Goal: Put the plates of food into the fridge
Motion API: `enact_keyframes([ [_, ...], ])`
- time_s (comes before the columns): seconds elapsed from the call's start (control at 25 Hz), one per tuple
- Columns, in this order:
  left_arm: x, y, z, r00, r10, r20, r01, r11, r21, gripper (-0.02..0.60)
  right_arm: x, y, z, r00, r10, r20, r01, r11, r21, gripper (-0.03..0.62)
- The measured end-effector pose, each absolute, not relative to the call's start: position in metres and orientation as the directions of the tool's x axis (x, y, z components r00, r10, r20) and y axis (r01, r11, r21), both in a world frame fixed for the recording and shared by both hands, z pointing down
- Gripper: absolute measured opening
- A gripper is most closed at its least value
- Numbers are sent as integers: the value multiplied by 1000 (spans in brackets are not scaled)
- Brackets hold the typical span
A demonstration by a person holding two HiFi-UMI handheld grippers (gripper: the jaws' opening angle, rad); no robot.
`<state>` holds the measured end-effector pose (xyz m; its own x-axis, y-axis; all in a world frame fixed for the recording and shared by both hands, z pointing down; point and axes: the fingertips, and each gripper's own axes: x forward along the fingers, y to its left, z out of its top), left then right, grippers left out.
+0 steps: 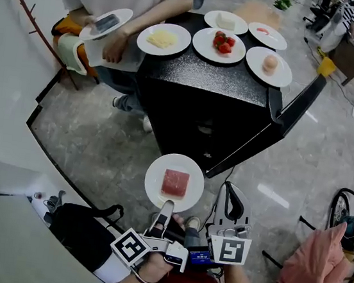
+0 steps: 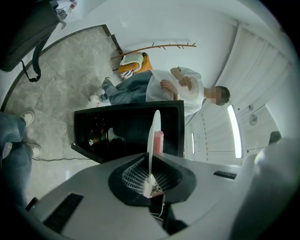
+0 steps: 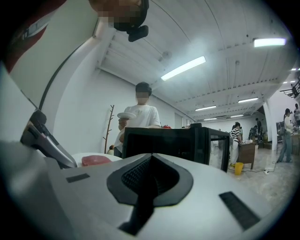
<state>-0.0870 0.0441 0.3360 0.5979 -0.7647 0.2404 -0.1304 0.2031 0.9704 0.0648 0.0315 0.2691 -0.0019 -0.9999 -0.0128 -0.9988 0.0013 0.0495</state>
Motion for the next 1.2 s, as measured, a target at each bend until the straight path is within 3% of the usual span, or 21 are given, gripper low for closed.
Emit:
enact_keyframes([
  [1.2, -70, 3, 450, 563, -778, 279, -136, 246, 960, 17, 74, -10, 393, 13, -1000, 17, -997, -12, 75, 11],
])
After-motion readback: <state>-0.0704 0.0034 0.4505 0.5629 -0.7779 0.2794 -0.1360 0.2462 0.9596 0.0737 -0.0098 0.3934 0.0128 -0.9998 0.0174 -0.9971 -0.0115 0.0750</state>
